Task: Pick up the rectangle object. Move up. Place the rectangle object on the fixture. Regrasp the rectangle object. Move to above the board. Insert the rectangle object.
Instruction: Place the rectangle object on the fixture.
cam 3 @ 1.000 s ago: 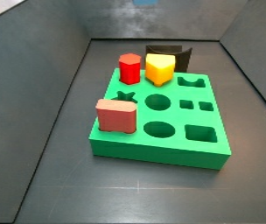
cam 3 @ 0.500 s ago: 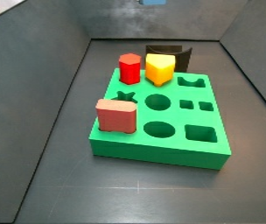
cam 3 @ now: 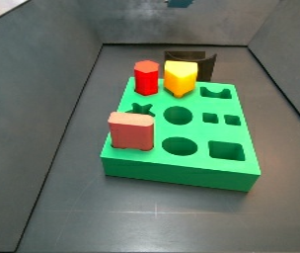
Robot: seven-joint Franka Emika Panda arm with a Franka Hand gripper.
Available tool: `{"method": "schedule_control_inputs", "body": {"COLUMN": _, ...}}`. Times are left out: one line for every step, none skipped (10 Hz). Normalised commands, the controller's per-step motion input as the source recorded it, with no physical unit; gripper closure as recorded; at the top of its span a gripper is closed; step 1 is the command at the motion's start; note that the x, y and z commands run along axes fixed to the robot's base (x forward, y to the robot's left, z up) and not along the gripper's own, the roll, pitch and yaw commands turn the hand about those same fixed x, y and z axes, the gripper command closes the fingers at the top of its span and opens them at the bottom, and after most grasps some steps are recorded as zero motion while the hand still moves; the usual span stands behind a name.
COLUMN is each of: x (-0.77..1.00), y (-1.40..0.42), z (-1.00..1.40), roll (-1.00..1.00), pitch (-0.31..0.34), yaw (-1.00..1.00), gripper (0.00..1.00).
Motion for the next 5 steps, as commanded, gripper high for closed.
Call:
{"method": "schedule_control_inputs", "body": {"x": 0.54, "y": 0.06, "z": -0.02, "roll": -0.44, "pitch": 0.071, "yaw": -0.13, "gripper": 1.0}}
{"method": "schedule_control_inputs", "body": {"x": 0.44, "y": 0.04, "z": -0.01, "roll": -0.25, "pitch": 0.057, "yaw": -0.11, "gripper": 1.0}}
{"method": "schedule_control_inputs", "body": {"x": 0.35, "y": 0.03, "z": -0.01, "roll": -0.18, "pitch": 0.051, "yaw": -0.1, "gripper": 1.0}}
{"method": "schedule_control_inputs", "body": {"x": 0.22, "y": 0.04, "z": -0.01, "roll": -0.16, "pitch": 0.047, "yaw": -0.08, "gripper": 1.0}}
{"method": "schedule_control_inputs", "body": {"x": 0.17, "y": 0.04, "z": -0.01, "roll": -0.16, "pitch": 0.047, "yaw": -0.07, "gripper": 1.0}}
